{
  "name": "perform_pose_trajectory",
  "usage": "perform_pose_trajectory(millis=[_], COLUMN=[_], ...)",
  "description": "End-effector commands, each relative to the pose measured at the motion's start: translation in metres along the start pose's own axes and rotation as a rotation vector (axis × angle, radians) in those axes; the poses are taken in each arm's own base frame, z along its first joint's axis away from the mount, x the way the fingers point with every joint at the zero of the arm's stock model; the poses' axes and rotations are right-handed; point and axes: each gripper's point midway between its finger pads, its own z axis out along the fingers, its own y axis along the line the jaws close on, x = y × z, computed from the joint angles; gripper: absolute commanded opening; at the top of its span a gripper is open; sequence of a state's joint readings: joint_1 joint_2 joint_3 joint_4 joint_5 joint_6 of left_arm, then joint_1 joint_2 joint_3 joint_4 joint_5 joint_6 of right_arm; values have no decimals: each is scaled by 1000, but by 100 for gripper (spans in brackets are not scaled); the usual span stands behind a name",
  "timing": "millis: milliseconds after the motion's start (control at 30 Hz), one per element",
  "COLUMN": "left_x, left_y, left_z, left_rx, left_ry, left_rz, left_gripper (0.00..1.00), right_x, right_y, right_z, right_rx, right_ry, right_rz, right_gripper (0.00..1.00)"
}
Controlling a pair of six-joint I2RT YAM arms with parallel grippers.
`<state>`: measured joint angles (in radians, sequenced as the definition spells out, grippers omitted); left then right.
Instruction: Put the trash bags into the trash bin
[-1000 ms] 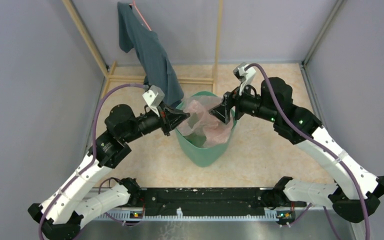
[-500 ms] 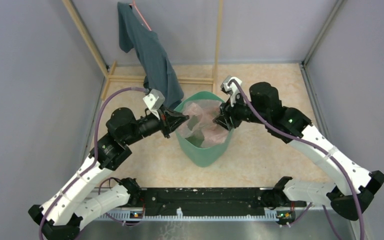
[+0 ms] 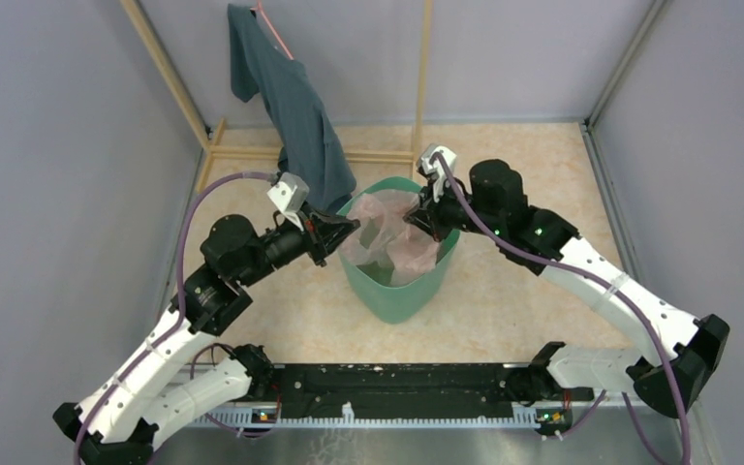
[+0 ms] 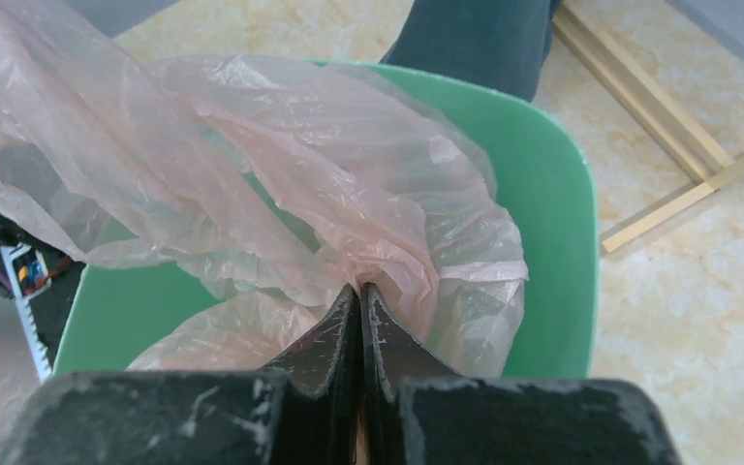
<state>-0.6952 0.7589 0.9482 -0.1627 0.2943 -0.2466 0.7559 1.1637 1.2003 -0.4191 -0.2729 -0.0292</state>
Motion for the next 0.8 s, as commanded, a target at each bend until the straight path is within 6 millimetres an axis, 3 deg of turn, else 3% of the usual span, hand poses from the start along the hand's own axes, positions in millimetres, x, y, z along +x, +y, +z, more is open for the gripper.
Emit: perform_pose_trajectory(millis=[0, 167, 233, 300, 367, 400, 533, 633, 700, 767], left_x=[-19, -2, -1, 1, 3, 5, 7, 8, 11, 15], left_y=[11, 44, 50, 49, 48, 46, 46, 47, 50, 53], left_z=[-8, -21, -29, -34, -38, -39, -45, -46, -45, -43], left_rx=[-92, -281, -321, -322, -316, -310, -324, -335, -345, -357], left_ry=[-114, -108, -110, -104, -96, -91, -76, -73, -67, -56], left_rz=[-49, -92, -76, -62, -55, -56, -77, -84, -84, -86], left_gripper=[0, 0, 0, 0, 0, 0, 0, 0, 0, 0], right_x=[-40, -82, -90, -88, -84, -86, -89, -81, -74, -64], right_y=[-12, -8, -23, -49, -55, -52, -8, 3, -10, -43], right_z=[2, -21, -31, -37, -37, -38, -48, -48, -44, -42], right_rx=[69, 54, 112, 189, 125, 47, -326, -390, -317, -149], right_ry=[-170, -409, -484, -535, -573, -600, -627, -587, -562, -562], right_rz=[17, 53, 138, 299, 413, 447, 385, 352, 381, 478], right_gripper=[0, 0, 0, 0, 0, 0, 0, 0, 0, 0])
